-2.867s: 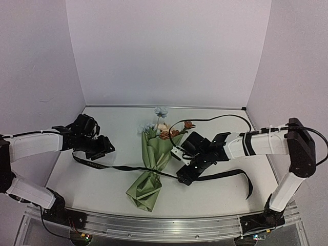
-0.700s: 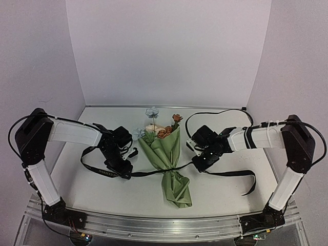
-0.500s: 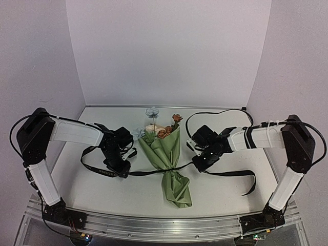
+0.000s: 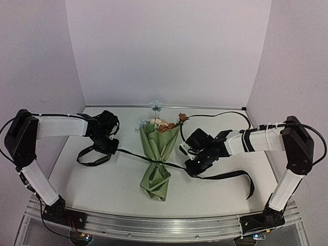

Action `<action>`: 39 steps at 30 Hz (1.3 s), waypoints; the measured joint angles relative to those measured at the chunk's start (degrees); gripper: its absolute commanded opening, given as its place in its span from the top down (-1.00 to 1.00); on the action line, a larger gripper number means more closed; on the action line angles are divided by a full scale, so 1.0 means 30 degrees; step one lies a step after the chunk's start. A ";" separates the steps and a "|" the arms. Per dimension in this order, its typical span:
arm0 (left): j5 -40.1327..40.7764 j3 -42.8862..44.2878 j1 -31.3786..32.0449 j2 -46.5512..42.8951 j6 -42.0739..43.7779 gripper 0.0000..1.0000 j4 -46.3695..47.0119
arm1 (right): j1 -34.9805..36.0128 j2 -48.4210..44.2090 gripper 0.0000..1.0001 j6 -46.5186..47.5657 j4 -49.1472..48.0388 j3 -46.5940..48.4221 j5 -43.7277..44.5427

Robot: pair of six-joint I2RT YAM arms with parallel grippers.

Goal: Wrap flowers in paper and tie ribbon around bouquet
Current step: Pick up the left side of the half-tied ribbon at the center of the board, then place the right side of the half-tied ribbon at the center of the board, then pick up the right side of the half-tied ribbon from the center of the board.

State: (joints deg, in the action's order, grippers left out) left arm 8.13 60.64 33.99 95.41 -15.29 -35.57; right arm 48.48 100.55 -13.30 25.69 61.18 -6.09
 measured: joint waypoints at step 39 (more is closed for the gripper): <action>-1.4646 0.5464 0.2522 0.1433 0.4404 0.99 0.4218 | -0.0134 -0.0953 -0.03 -0.2105 -0.0335 -0.2661 -0.0815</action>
State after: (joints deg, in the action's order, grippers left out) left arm -35.81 77.04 41.56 99.71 -2.08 -22.91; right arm 48.07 97.69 -19.61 24.69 53.20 -8.54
